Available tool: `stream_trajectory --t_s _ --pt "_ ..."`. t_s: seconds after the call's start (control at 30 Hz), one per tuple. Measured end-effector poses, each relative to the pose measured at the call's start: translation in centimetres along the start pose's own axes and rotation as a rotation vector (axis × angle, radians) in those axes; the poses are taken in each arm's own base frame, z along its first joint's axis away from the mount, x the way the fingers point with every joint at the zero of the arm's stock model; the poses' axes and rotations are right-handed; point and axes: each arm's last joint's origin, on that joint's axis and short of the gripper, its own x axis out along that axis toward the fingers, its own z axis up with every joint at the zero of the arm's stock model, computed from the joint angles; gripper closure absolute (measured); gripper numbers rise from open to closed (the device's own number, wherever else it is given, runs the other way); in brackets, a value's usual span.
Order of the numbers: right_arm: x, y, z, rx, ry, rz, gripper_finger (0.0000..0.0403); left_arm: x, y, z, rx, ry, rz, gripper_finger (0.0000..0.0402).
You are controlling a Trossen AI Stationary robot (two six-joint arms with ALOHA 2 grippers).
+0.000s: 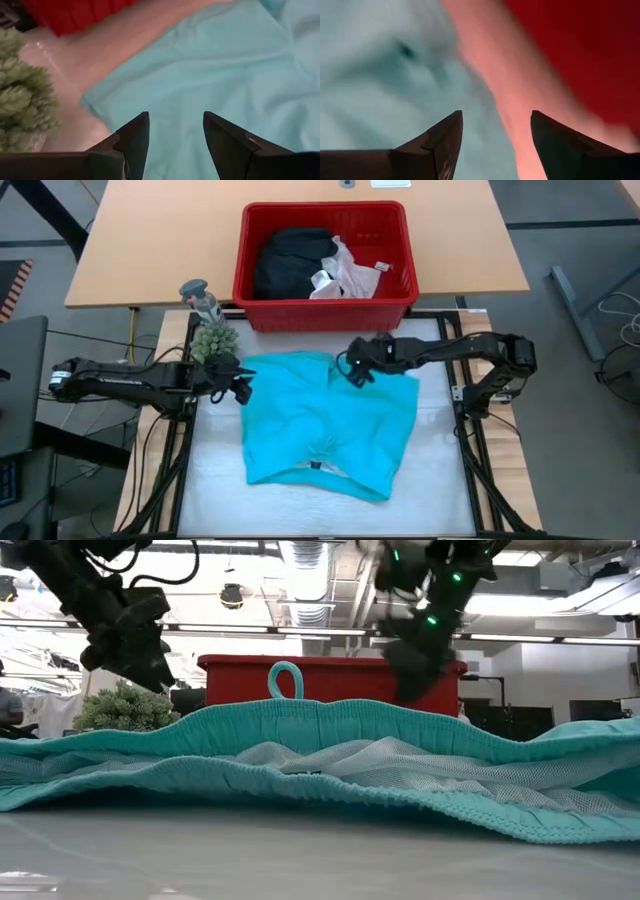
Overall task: Fold Laundry from Bin
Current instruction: Fold the blue shorts
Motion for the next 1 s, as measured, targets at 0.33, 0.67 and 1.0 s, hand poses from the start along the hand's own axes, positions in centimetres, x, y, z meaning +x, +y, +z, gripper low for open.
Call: stream_trajectory --t_s 0.33,0.67,1.0 --pt "-3.4 0.1 -6.6 0.279 0.372 -0.323 0.0148 1.1 -2.5 1.6 0.060 -0.104 -0.217 0.0227" --pt "-3.3 3.8 -13.3 0.510 0.347 -0.218 0.0148 4.6 -6.1 2.8 0.143 -0.135 -0.571 0.0227" --pt "-6.7 11.0 -12.2 0.221 -0.017 0.290 0.0148 7.1 -8.5 -0.3 0.265 0.036 -0.635 0.0227"
